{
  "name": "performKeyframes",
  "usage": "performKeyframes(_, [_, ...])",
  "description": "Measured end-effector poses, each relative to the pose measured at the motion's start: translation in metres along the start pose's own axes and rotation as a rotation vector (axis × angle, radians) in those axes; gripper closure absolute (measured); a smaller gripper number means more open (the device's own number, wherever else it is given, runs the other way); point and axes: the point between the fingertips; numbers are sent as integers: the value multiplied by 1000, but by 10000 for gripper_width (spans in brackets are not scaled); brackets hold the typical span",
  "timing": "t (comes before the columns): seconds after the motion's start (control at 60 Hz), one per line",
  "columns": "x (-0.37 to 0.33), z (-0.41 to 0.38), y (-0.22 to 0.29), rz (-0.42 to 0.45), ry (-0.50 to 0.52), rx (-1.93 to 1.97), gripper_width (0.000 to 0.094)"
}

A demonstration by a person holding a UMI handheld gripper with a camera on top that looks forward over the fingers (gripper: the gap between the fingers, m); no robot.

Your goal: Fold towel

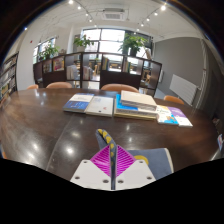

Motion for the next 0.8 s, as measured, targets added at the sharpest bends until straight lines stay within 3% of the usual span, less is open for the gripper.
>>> performKeyframes(0.15, [-21,111,12,27,-76,21,904])
performKeyframes(0.317, [-3,199,-40,-58,-99,28,878])
performKeyframes(0.35, [9,205,-56,-80,-86,33,804])
performKeyframes(0.45, [13,212,-87,-131,-31,31,432])
performKeyframes(0.583, [-11,221,-71,-87,-68,19,176])
performKeyframes(0.65, [-37,221,-47,-51,-85,33,91])
performKeyframes(0.8, [-102,203,0,41,-99,60,89])
Point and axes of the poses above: the point between the fingertips, and its own axes, seen from behind it with the camera up: z to the right, y up, x forward, the way the camera looks, and after that the axes turned 3 degrees about y, right-handed
